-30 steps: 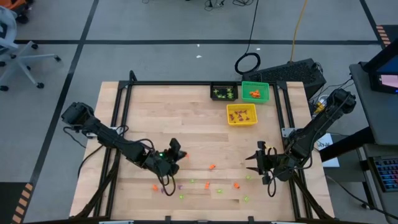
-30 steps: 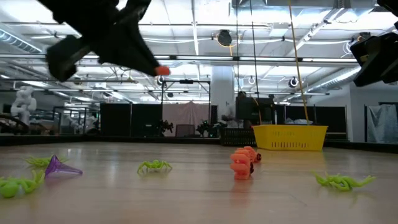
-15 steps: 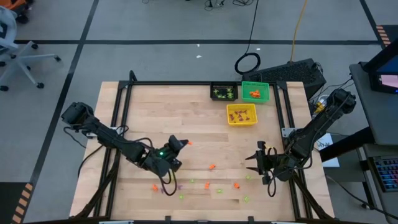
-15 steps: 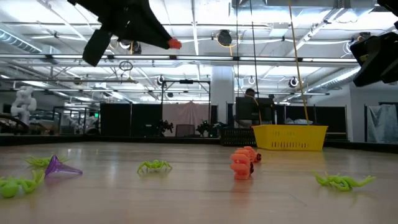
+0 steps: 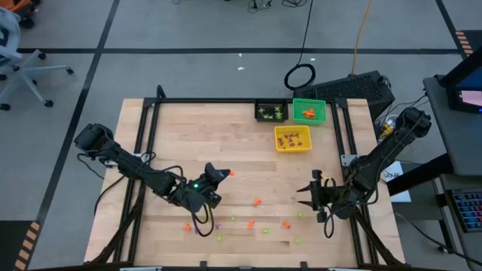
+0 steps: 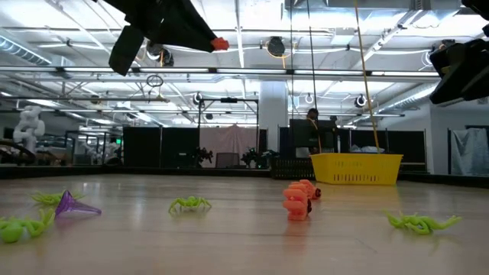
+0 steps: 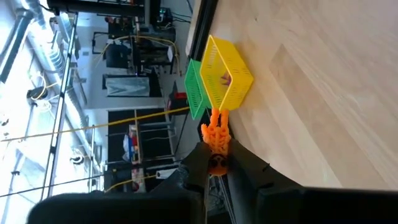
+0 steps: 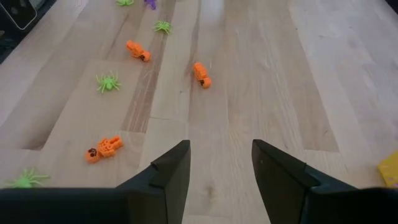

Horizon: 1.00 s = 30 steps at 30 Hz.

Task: Sort Halloween decoration
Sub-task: Put the orange skeleton toy into the green basket

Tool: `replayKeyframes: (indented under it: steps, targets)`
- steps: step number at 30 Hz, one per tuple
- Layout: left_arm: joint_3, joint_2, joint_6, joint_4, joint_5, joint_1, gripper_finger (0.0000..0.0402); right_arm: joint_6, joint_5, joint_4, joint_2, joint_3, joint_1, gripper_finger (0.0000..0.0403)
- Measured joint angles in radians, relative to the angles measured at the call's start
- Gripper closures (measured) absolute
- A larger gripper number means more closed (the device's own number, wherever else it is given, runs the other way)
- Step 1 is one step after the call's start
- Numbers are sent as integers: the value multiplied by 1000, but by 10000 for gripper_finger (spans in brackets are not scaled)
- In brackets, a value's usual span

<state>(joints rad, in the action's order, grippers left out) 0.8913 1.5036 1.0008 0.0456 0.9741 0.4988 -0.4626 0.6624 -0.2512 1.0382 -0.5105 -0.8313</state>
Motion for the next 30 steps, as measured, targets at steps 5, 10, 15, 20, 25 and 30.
replayKeyframes:
  steps: [5,10,15,20,25,30]
  targets:
    - [0,0,-1,0,-33,0,361,-3,38,2,0,0,0,245]
    - [0,0,-1,-1,-71,0,361,28,76,38,0,0,1,245]
    - [0,0,-4,-1,-123,0,360,105,115,133,2,0,2,245]
    - [0,0,-34,0,-160,-1,360,190,127,286,19,0,24,245]
    - [0,0,-117,0,-160,-12,360,244,125,476,81,0,56,245]
    - [0,0,-202,0,-168,-17,360,355,124,665,174,0,99,245]
